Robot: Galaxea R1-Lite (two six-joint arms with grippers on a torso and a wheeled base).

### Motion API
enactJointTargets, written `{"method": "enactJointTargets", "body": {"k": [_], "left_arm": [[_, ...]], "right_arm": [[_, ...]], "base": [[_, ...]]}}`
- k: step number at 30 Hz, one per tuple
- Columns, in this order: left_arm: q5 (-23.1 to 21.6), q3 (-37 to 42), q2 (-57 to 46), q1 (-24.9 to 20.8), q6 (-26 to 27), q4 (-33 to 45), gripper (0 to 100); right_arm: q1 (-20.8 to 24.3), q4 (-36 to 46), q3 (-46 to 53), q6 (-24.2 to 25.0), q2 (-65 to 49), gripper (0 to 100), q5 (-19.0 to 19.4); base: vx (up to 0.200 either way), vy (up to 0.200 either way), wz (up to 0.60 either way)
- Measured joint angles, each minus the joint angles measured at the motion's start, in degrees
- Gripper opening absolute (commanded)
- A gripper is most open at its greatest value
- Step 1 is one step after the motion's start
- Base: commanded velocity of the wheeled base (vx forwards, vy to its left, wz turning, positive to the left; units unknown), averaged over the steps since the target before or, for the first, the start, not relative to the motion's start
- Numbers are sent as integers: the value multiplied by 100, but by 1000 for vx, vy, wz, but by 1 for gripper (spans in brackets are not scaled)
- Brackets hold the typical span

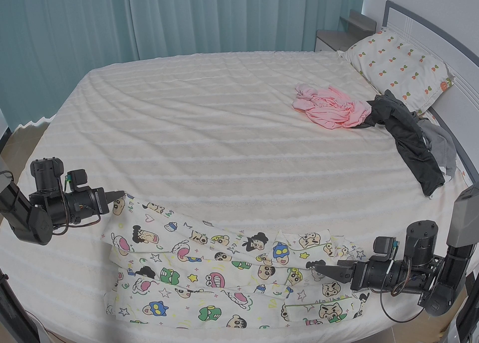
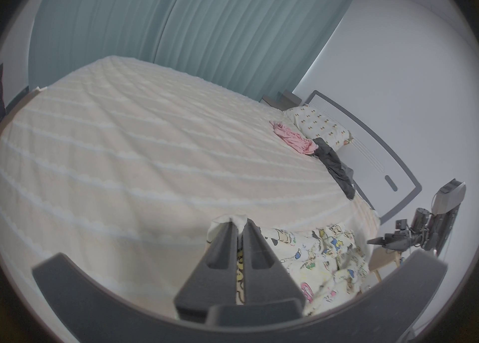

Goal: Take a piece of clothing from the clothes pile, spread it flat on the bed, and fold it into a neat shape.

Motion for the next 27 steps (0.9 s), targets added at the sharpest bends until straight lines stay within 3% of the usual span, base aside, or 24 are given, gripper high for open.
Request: {"method": "enactJointTargets", "body": {"k": [6,14,27], "left_arm": [[389,9,240,-27,-43,-452,0],[400,195,374,-99,-60,-477,0],[-123,827,-50,28,-43,-441,0]], "right_arm": [[17,0,4,5,0,100,33],[99,0,0,7,13,100,71],[105,0,0,10,44,100,79]], "base": [[0,0,0],[0,0,0],[0,0,0]]}}
